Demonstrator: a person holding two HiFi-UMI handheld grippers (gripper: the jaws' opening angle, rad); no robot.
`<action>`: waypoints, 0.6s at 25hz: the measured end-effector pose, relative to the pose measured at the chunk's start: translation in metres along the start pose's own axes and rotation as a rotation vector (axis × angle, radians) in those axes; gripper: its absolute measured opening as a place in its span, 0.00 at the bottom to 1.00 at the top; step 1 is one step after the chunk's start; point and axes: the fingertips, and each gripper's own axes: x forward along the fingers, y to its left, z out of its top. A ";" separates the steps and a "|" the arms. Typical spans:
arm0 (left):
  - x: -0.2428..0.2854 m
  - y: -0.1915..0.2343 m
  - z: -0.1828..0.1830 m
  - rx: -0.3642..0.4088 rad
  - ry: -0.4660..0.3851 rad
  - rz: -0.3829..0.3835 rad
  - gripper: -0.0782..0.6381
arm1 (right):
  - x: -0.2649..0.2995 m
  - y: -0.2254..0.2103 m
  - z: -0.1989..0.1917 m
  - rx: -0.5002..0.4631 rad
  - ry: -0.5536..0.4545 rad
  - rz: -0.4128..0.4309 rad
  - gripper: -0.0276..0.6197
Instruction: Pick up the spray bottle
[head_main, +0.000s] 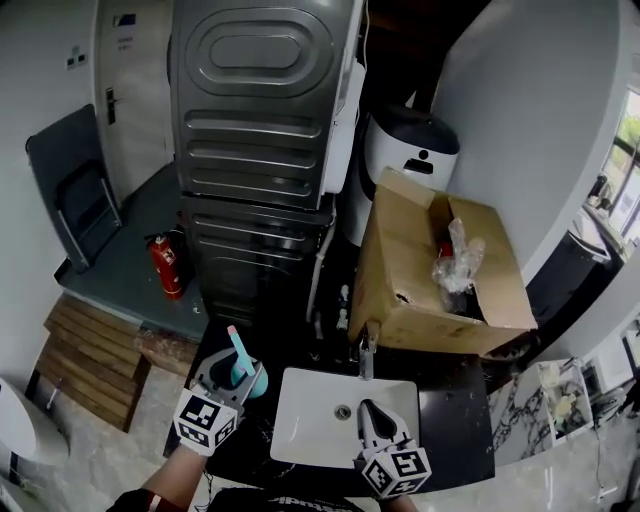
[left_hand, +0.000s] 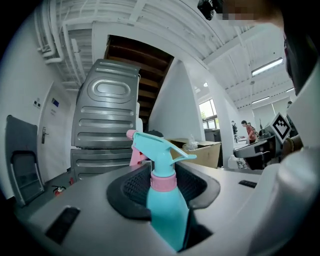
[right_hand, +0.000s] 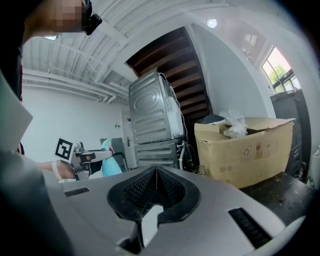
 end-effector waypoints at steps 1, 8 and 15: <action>-0.001 -0.008 0.001 0.000 0.000 -0.009 0.33 | -0.001 -0.001 0.002 -0.003 -0.003 0.000 0.10; -0.004 -0.057 -0.005 -0.054 0.022 -0.084 0.33 | -0.007 0.002 0.010 -0.038 0.001 0.001 0.10; -0.008 -0.070 -0.009 -0.049 0.038 -0.124 0.33 | -0.006 0.008 0.017 -0.061 0.001 0.002 0.10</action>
